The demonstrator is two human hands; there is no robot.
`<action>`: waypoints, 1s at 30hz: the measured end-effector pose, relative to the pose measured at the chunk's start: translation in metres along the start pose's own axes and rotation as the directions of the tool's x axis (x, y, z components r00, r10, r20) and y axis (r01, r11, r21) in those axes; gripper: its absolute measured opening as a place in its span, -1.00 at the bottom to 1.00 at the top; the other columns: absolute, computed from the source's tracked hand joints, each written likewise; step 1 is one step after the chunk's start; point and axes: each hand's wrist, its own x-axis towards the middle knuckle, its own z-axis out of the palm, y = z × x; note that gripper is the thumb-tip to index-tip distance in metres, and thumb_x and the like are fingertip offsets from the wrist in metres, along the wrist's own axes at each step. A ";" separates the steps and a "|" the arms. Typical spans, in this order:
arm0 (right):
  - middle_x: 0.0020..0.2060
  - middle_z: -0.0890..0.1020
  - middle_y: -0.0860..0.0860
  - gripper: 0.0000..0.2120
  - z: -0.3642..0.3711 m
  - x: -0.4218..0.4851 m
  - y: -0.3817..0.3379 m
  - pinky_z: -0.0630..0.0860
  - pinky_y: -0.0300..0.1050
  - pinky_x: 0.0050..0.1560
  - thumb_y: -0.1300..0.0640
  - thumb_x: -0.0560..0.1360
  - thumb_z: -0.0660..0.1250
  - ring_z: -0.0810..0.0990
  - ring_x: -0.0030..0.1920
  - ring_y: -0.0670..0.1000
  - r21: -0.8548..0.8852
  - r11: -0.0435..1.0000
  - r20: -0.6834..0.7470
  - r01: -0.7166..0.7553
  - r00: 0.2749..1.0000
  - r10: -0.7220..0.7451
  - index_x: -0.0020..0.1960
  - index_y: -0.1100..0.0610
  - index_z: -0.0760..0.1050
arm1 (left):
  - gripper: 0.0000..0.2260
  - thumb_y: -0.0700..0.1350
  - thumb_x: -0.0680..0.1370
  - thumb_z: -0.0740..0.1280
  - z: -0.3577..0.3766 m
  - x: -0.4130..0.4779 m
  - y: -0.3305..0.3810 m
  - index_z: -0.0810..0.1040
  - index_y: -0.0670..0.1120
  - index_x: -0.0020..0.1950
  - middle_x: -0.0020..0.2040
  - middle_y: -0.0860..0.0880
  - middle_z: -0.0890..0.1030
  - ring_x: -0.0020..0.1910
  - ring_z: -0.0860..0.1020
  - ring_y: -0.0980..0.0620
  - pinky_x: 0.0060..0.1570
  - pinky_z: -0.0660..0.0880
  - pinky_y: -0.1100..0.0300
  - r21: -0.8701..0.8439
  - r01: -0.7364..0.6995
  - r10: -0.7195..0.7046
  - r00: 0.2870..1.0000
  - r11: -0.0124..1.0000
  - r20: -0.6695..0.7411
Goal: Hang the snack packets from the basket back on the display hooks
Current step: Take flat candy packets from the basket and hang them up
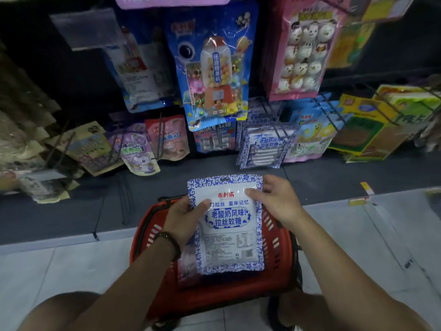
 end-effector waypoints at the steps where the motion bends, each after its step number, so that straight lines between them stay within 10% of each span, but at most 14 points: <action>1: 0.02 0.79 0.04 -0.78 -0.002 0.000 -0.002 0.68 0.05 0.19 0.25 0.52 0.55 0.78 0.05 0.06 0.039 0.999 0.026 -0.007 1.000 0.006 0.16 0.18 0.69 | -0.87 -0.13 0.63 0.39 0.004 0.001 0.008 0.71 -0.03 0.13 0.05 0.01 0.76 0.05 0.73 0.01 0.10 0.60 0.04 -0.012 -0.002 0.002 1.000 1.000 0.002; 8: -0.02 0.80 0.02 -0.89 -0.016 0.006 -0.013 0.69 0.00 0.08 0.21 0.56 0.51 0.79 0.00 0.05 0.126 0.988 -0.021 0.085 0.996 -0.083 0.08 0.17 0.68 | -0.80 -0.13 0.63 0.39 0.021 0.017 0.050 0.65 -0.07 0.25 0.12 -0.03 0.74 0.06 0.72 -0.02 0.14 0.64 -0.01 -0.048 -0.009 0.011 1.000 0.999 0.029; 14: -0.05 0.80 -0.01 -0.89 -0.030 0.005 -0.022 0.68 -0.17 -0.08 0.29 0.56 0.49 0.79 -0.05 0.00 0.213 0.959 -0.112 0.188 0.980 -0.167 0.06 0.13 0.70 | -0.60 0.01 0.48 0.54 0.054 0.014 0.055 0.41 0.09 0.19 0.12 0.04 0.52 0.03 0.55 0.05 0.08 0.59 -0.04 0.398 -0.169 0.283 0.927 0.901 -0.247; 18: -0.19 0.78 -0.06 -0.93 -0.033 0.005 -0.029 0.62 -0.16 -0.16 0.29 0.54 0.52 0.74 -0.20 -0.07 0.203 0.933 -0.198 0.298 0.945 -0.259 -0.05 0.15 0.70 | -0.44 -0.10 0.43 0.56 0.098 -0.013 0.053 0.37 0.21 0.29 0.27 0.10 0.35 0.20 0.43 0.14 0.01 0.41 0.43 0.376 -0.310 0.332 0.943 0.873 0.005; 22: -0.42 0.53 -0.16 -0.74 -0.033 0.004 -0.026 0.41 -0.27 -0.26 0.18 0.50 0.58 0.46 -0.35 -0.17 0.099 0.910 -0.185 0.402 0.906 -0.380 -0.29 0.00 0.59 | -0.19 0.00 0.30 0.58 0.126 -0.012 0.056 0.28 0.18 0.47 0.38 0.15 0.35 0.24 0.45 0.26 0.14 0.46 0.36 0.306 -0.353 0.350 0.934 0.884 0.066; 30: -0.18 0.74 0.06 -0.84 -0.040 0.002 -0.025 0.66 0.12 0.03 0.03 0.59 0.46 0.73 -0.09 0.11 0.081 0.937 -0.050 0.339 0.940 -0.336 -0.10 0.06 0.74 | -0.85 -0.08 0.62 0.40 0.127 0.010 0.059 0.65 0.02 0.18 0.05 0.12 0.72 0.05 0.67 0.18 0.02 0.59 0.17 0.289 -0.370 0.387 0.922 0.883 -0.002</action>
